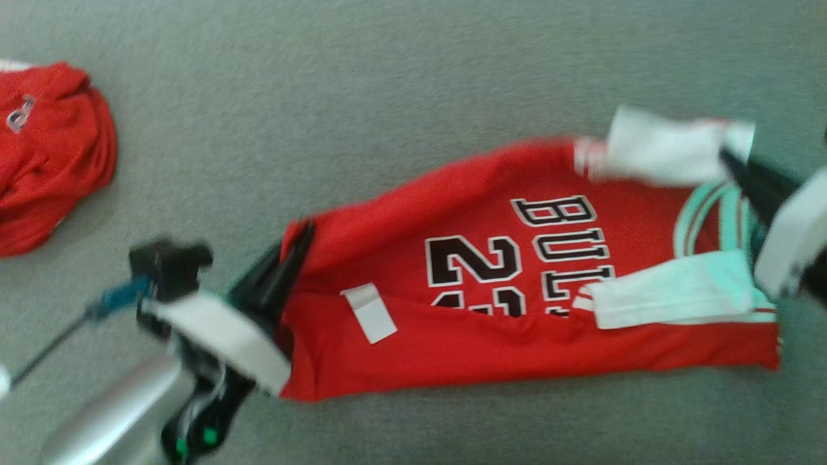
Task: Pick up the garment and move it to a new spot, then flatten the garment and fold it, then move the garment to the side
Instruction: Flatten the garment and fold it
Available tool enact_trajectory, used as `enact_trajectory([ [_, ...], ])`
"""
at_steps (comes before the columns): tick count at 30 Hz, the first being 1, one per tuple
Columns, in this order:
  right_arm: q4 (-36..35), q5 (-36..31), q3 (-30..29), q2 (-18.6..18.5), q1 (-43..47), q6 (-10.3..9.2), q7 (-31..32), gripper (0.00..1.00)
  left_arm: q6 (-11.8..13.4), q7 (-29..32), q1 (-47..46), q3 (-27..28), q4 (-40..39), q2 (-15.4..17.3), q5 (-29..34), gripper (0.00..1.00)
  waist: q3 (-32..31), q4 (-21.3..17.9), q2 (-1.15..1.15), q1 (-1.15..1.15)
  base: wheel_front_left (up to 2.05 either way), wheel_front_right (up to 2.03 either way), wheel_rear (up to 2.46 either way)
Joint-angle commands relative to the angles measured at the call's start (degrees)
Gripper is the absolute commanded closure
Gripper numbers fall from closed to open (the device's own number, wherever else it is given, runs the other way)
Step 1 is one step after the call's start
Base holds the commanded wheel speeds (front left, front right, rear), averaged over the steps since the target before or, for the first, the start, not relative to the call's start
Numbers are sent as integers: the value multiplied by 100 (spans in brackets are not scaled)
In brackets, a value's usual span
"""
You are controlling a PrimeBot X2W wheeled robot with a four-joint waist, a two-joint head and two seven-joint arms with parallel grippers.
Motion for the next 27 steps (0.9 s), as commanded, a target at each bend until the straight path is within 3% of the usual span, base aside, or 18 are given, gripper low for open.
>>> enact_trajectory([
  [1,-333,17,-47,-167,81,39,24,100,72,-91,-7,249,-267,301,-29,100,-172,-184,0,1,0,0,0],
  [6,-611,-58,-163,-40,879,39,132,100,413,-233,690,225,-841,579,-142,100,-284,-337,0,1,0,0,0],
  [7,-595,-104,-103,7,1022,39,193,100,518,-270,817,218,-916,642,-122,82,-297,-363,0,1,0,0,0],
  [8,-588,-158,-87,25,1058,39,180,66,604,-295,865,232,-901,662,-109,59,-302,-367,0,1,0,0,0],
  [9,-568,-249,-90,46,1076,39,150,0,684,-310,904,242,-866,680,-96,5,-307,-371,0,1,0,0,0],
  [10,-532,-321,-99,76,1098,39,151,0,760,-324,928,247,-812,708,-58,0,-316,-373,0,1,0,0,0],
  [14,-478,-369,-262,218,1118,39,336,0,1064,-560,997,267,-607,772,247,0,-354,-380,0,1,0,0,0],
  [18,-329,-477,-833,548,949,39,575,0,1415,-1098,1125,515,-548,655,480,0,-353,-353,0,1,0,0,0],
  [22,-9,-740,-1077,776,810,39,1072,0,1680,-1338,1204,931,-563,234,1092,0,-280,-207,0,1,0,0,0],
  [27,303,-930,-1220,935,740,39,1709,0,1503,-1348,1536,1436,-613,-607,2058,0,-163,65,0,1,0,0,0],
])
